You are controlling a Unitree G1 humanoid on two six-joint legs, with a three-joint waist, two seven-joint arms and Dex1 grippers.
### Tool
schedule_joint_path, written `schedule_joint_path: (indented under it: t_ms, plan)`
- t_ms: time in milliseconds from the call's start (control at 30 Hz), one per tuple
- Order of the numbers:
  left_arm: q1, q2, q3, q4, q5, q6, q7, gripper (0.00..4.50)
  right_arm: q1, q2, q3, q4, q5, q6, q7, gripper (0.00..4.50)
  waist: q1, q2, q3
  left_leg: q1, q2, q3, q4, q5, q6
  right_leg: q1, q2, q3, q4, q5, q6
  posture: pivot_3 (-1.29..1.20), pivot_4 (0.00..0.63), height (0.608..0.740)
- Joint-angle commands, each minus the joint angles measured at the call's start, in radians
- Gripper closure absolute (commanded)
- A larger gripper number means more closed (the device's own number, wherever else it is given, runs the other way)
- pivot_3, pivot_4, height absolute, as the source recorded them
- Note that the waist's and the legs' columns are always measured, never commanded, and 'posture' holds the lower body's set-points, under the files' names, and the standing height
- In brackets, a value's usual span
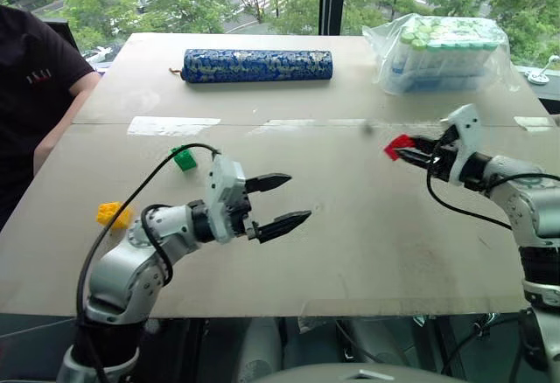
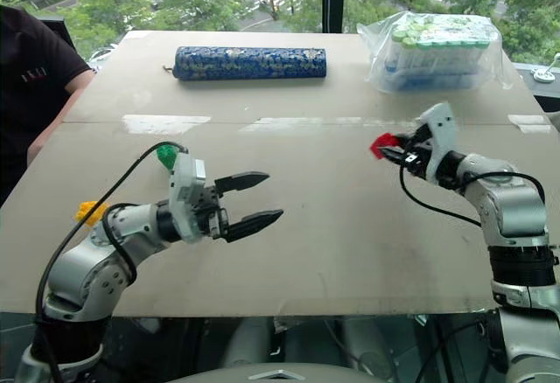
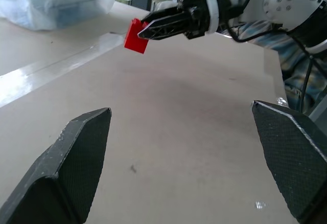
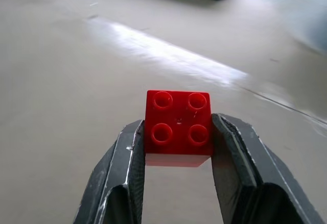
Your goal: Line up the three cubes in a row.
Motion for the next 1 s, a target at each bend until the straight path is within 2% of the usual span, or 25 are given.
schedule_joint_path:
  t_ms: [33,133,267,600,1000]
  plan:
    - [0.012,0.042,0.076,-0.030,-0.070,0.019,-0.038,0.00,-0.098,-0.015,0.160,0.127,-0.110,-0.190,0.200,3.17,0.005,-0.001,0.000,0.000,0.000,0.000,0.001,0.000,0.000,0.000,-0.001,-0.001,0.000,0.000,0.000,0.00,0.150,0.740]
    - [0.027,0.069,0.108,-0.059,-0.112,0.051,-0.035,0.00,-0.188,0.022,0.240,0.261,-0.158,-0.293,0.308,3.17,0.011,-0.002,0.001,-0.001,0.000,0.000,0.002,0.000,0.000,0.001,-0.002,-0.002,0.000,0.000,0.000,0.00,0.150,0.740]
    - [0.058,0.097,0.129,-0.098,-0.123,0.062,-0.033,0.00,-0.260,0.065,0.277,0.385,-0.196,-0.387,0.379,3.17,0.009,-0.003,0.003,-0.002,-0.001,0.000,0.003,0.000,0.000,0.000,-0.003,-0.002,0.000,0.000,0.000,0.00,0.150,0.740]
    - [0.095,0.162,0.130,-0.122,-0.077,0.030,-0.057,0.00,-0.328,0.134,0.273,0.524,-0.257,-0.482,0.413,3.17,0.006,-0.003,0.003,-0.002,0.000,0.000,0.001,0.000,0.000,0.000,-0.003,-0.003,0.000,0.000,-0.001,0.00,0.150,0.740]
    - [0.098,0.160,0.123,-0.101,-0.054,0.001,-0.068,0.00,-0.363,0.165,0.274,0.599,-0.299,-0.574,0.448,3.17,0.005,-0.002,0.003,-0.002,0.000,0.000,0.001,0.000,0.000,0.000,-0.003,-0.003,0.001,0.000,-0.001,0.00,0.150,0.740]
